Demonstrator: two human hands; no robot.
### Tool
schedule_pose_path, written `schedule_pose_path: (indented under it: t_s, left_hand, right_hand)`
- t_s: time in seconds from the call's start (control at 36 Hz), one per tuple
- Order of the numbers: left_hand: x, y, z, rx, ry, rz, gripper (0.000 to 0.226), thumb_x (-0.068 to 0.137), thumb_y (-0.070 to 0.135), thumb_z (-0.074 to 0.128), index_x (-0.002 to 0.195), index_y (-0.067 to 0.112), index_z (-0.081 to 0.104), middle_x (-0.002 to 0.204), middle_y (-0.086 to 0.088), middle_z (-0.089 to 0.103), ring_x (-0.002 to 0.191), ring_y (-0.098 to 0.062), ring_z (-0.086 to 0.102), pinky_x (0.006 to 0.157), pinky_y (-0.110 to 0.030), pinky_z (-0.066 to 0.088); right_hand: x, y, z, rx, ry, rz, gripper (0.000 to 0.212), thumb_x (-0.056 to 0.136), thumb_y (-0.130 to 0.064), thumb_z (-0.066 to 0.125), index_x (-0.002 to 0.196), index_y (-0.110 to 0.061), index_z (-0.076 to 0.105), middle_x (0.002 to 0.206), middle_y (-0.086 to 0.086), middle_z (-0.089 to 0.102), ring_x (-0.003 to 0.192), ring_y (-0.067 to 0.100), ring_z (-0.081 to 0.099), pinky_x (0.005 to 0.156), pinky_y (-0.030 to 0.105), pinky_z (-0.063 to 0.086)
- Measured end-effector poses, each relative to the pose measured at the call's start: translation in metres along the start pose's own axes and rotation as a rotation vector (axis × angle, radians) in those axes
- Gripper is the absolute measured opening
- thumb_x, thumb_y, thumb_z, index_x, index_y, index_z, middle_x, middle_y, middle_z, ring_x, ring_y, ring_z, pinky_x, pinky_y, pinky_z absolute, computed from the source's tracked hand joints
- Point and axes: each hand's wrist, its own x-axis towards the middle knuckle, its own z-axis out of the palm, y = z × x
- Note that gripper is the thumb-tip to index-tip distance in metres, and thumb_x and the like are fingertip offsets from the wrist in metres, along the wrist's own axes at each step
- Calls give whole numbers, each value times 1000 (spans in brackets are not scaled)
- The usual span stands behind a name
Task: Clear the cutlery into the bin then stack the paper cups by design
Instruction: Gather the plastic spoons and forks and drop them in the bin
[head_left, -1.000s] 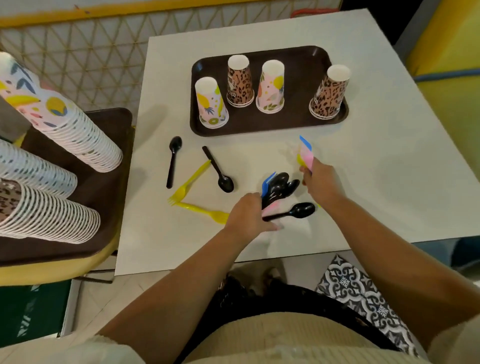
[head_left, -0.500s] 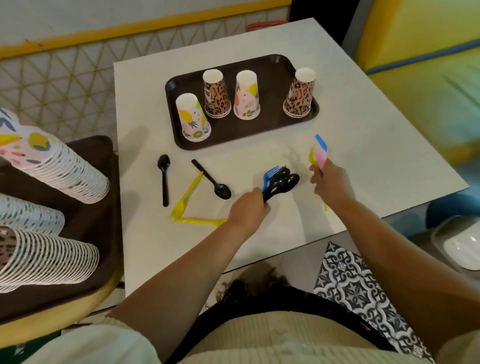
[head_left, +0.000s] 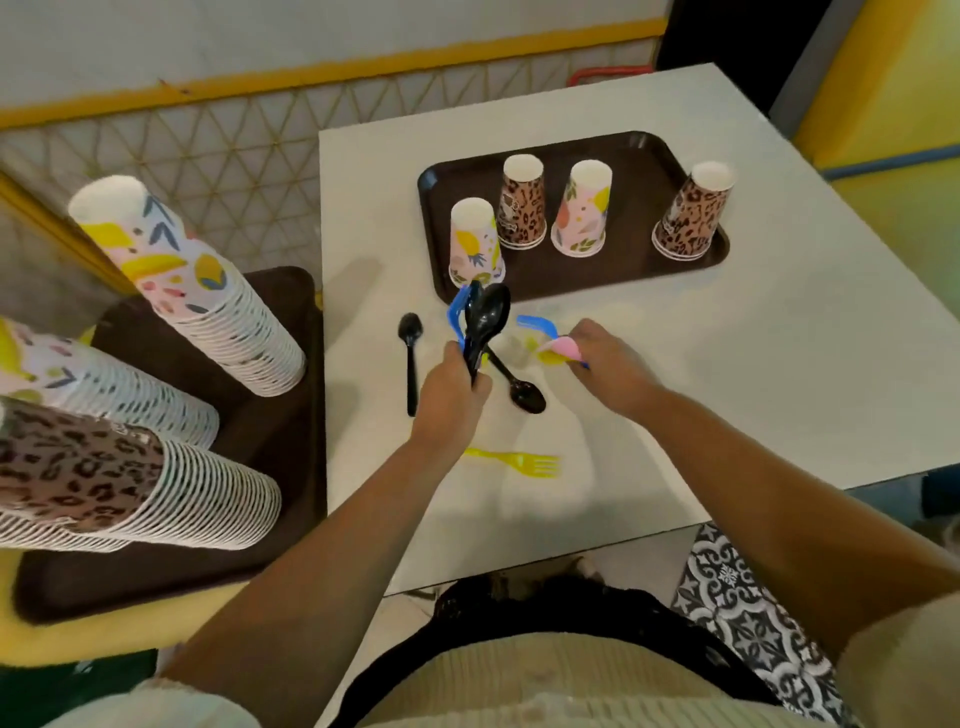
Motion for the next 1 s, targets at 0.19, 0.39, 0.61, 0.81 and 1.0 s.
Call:
schedule_pose_path:
  t_s: [0.19,0.39,0.61,0.81,1.0]
  left_hand:
    - [8,-26,-14,14,145,-57,31,99,23,47,120,0,50,98,-25,65,93,-42,60,69,-37,37]
    - [6,-35,-16,34,238,-157,30,98,29,47,104,-1,53,80,-20,59,81,-40,58,59,-32,26]
    - [-2,-36,-7,16,295,-263,32,98,34,47,99,2,54,76,-15,55,76,-37,57,60,-33,32]
    - [-8,-31,0,-18,385,-332,26,97,31,50,88,6,52,70,-7,51,67,-24,46,58,-31,27]
    - [-23,-30,-2,-38,485,-366,25,96,30,52,82,10,46,65,-3,47,65,-25,43,58,-32,25]
  right_hand:
    - [29,-26,9,-46,-229,-117,14,84,-27,56,96,-22,51,80,4,53,68,23,50,61,32,34]
    - [46,-18,15,-88,-388,-218,30,72,-46,44,91,-23,48,86,3,58,73,26,54,63,35,37]
    - [54,19,10,-318,-402,-551,22,92,-27,52,111,-17,57,125,-2,47,97,20,58,64,27,33]
    - [54,23,8,-314,-341,-646,45,92,-47,37,113,-13,58,110,2,61,103,15,46,75,24,32]
    - [61,-17,20,-290,-265,-626,25,90,-18,52,110,-3,52,100,20,58,101,33,54,75,35,35]
